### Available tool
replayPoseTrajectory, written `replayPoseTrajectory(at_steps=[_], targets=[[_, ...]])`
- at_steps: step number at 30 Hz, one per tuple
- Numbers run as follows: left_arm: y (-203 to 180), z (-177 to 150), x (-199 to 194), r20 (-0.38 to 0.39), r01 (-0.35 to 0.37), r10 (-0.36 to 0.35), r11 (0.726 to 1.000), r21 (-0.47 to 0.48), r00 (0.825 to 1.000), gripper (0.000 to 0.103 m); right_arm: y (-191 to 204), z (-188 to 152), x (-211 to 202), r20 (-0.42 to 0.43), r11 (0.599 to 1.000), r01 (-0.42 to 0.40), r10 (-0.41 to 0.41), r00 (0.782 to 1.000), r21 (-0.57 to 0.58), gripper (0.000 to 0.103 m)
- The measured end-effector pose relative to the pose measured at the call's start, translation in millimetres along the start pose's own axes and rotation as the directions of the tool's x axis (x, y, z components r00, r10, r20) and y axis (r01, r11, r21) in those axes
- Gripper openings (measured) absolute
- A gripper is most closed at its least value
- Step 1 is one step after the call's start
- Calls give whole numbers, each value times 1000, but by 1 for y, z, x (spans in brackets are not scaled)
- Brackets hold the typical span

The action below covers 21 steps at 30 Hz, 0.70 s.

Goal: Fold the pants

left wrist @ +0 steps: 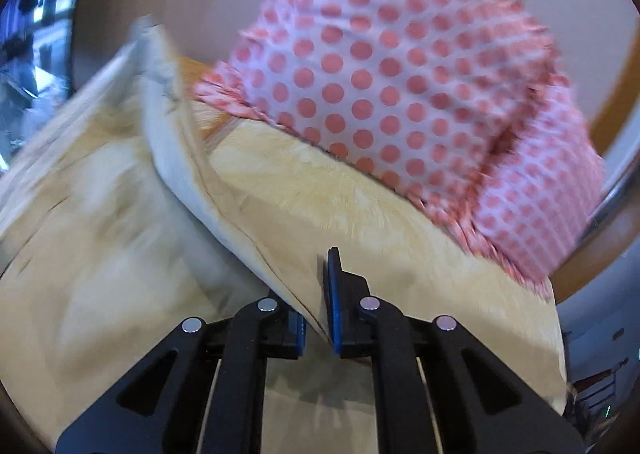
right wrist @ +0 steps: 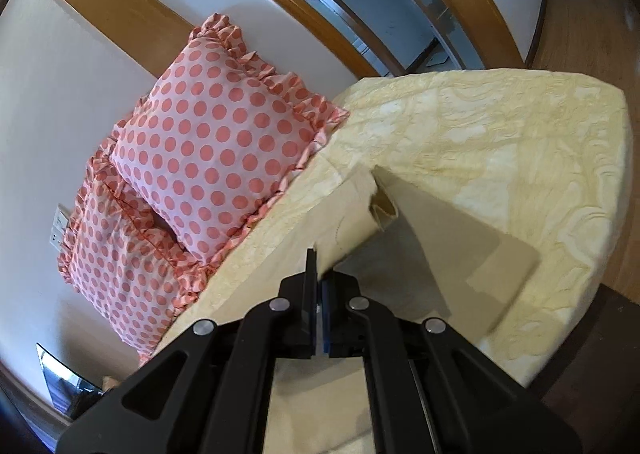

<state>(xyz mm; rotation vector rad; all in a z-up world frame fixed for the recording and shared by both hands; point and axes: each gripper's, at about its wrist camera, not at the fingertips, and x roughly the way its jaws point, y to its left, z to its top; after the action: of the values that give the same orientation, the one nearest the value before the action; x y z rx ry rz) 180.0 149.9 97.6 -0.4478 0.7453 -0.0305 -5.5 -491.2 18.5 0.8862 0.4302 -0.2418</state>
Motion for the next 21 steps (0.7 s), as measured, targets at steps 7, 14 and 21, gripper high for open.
replayPoseTrajectory(at_steps=[7,14,21], targets=[[47,-122,-57,-38,-87,85,995,-51,996,9,-29,-15,5,-60,996,83,-81,995,40,1],[41,-143,-74,16,-67,67,998,-23,998,9,-29,-8,-17,-2,995,98,-98,995,32,1],[47,-154,-68,-12,-35,34,999,-23,999,10,-48,-7,-21,-21,987,143,-142,990,72,1]])
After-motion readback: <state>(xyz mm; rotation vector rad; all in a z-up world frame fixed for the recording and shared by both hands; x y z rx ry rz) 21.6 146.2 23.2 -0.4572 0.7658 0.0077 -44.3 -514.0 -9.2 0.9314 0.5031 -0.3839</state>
